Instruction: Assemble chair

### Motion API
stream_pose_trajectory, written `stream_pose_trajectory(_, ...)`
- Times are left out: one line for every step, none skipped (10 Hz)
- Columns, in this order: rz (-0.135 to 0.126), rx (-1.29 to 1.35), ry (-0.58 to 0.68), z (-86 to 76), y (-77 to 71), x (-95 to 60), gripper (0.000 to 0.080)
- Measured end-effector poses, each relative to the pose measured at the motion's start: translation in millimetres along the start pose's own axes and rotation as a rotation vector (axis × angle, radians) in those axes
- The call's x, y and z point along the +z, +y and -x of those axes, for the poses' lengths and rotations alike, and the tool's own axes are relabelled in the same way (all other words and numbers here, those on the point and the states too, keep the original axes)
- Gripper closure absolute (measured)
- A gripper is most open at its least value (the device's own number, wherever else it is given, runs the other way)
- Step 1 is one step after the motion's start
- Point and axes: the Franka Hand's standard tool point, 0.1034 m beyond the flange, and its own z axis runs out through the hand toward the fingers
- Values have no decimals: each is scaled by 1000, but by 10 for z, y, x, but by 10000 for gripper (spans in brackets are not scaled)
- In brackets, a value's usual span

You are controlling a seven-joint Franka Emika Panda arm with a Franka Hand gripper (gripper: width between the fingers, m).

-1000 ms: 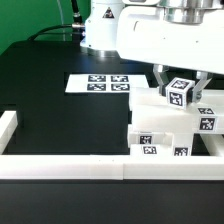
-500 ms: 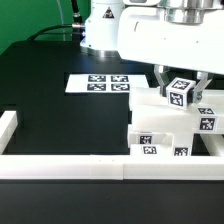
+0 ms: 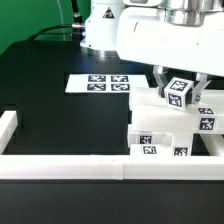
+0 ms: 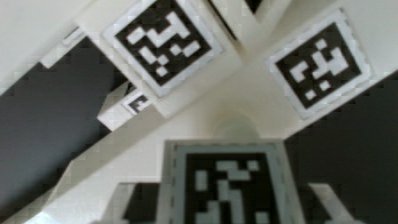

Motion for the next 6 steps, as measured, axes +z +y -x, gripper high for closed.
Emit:
stream_pose_trajectory(0,-4,2,11,-17,-3,523)
stream_pose_trajectory(-1,-6,2,16,-25,-6,523)
stream_pose_trajectory(0,-4,2,6,-14,-4,523)
stream_pose_trajectory(0,-2,2,-1,-6,-3,523)
stream_pose_trajectory(0,-2,2,4,-10,-4,523)
stream_pose_trajectory(0,-1,2,1,-7,-3,523)
